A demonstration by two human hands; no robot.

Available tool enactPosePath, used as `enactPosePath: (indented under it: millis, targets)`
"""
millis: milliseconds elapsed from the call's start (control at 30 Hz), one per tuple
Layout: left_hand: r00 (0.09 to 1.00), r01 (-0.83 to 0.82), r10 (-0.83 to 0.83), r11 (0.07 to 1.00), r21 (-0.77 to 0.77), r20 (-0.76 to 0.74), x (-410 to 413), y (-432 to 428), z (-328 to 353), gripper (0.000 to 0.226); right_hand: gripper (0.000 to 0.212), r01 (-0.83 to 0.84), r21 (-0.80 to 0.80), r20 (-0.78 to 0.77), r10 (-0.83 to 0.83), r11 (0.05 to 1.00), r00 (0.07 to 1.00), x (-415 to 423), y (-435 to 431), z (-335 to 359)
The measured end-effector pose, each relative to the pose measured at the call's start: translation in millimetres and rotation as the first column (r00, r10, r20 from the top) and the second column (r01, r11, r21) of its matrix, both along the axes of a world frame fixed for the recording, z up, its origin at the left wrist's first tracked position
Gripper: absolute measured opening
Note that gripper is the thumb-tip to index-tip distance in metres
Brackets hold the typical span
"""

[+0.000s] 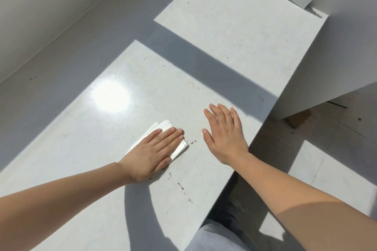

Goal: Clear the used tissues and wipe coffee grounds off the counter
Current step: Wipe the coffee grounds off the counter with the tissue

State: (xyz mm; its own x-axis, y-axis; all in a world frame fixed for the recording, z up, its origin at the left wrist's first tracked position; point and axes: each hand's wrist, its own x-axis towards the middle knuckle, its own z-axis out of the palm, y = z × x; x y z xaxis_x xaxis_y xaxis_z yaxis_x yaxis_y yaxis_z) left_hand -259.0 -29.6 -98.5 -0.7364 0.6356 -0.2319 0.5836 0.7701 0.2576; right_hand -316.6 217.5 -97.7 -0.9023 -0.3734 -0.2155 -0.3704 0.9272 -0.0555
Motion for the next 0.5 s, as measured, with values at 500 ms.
enactPosePath:
  millis: [500]
  targets:
    - [0.588,-0.809,0.809,0.588,0.004,0.014,78,140,1,0.059,0.061,-0.047,-0.123,-0.046,0.042,0.991,0.998,-4,5,-4]
